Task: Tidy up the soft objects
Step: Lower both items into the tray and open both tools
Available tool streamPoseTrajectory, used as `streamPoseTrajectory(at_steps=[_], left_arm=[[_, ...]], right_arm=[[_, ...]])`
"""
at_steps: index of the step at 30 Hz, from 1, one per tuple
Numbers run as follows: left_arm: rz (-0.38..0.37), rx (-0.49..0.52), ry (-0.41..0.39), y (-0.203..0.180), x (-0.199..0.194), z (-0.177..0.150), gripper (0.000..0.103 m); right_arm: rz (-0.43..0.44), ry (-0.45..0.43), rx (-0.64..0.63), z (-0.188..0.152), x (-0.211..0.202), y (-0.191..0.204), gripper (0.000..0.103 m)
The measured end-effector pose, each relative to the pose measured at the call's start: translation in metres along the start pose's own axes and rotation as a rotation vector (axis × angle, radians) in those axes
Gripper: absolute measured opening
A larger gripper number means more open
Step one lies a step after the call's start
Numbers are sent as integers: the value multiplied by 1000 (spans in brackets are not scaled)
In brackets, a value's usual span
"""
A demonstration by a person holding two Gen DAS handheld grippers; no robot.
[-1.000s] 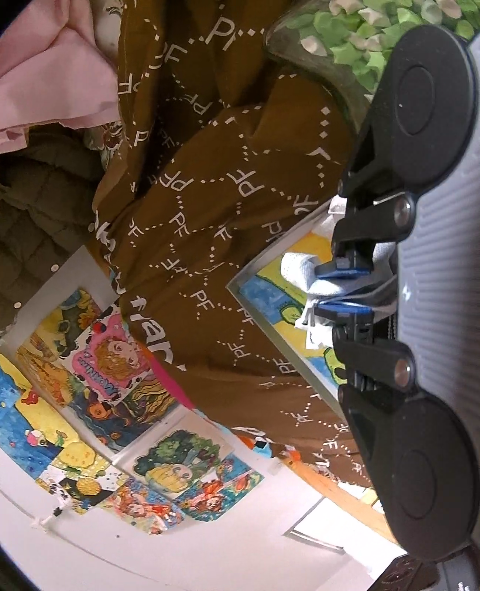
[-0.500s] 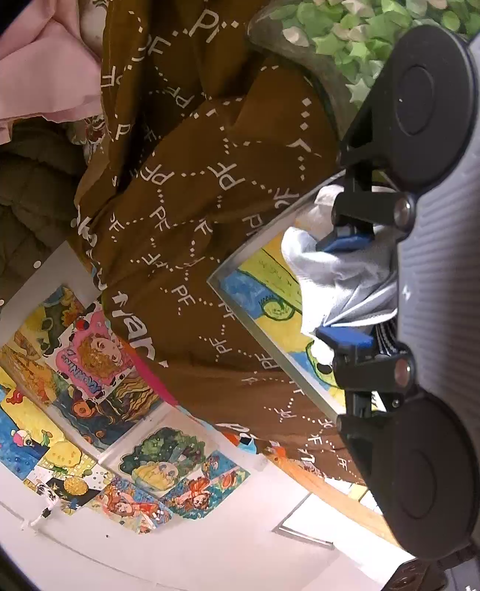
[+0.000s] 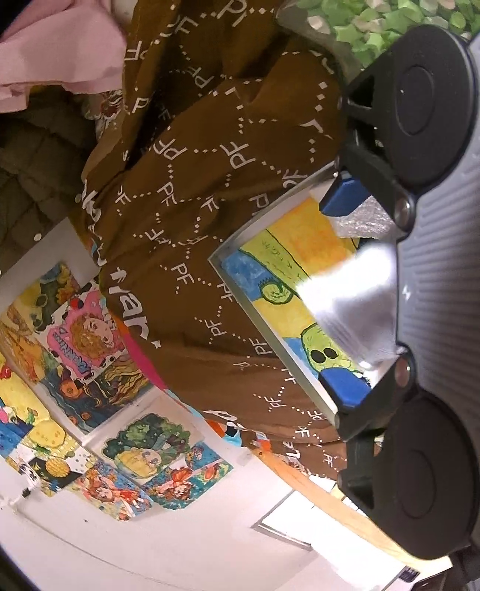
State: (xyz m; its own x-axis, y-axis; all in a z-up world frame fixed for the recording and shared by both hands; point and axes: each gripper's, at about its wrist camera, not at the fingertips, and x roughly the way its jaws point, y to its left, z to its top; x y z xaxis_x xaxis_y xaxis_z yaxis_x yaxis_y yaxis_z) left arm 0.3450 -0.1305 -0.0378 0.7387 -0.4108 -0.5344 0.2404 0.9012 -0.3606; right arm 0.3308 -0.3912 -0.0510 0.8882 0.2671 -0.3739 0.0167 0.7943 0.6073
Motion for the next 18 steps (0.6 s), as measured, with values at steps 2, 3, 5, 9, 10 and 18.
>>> streamPoseTrajectory(at_steps=[2,3,5,9,10,18], left_arm=[[9,-2,-9,2,-4,-1,78],[13,-4,-12,2,-6,-1,79],[17,-8,-18,4,-10,-1,80],[19,-10,-23,5,-15,-2,81],[20,-6,-24,5,-16,-3,81],[41,12,-99,1,-35,-6,88]], right_arm=[[5,-1,14,2,-2,-2,95],[10,-4,21,2,-4,-2,96],[12,-7,26,4,-6,-3,97],[13,-16,34,7,-8,-3,98],[15,-17,35,8,-9,-4,98],[17,-48,18,10,-27,2,103]])
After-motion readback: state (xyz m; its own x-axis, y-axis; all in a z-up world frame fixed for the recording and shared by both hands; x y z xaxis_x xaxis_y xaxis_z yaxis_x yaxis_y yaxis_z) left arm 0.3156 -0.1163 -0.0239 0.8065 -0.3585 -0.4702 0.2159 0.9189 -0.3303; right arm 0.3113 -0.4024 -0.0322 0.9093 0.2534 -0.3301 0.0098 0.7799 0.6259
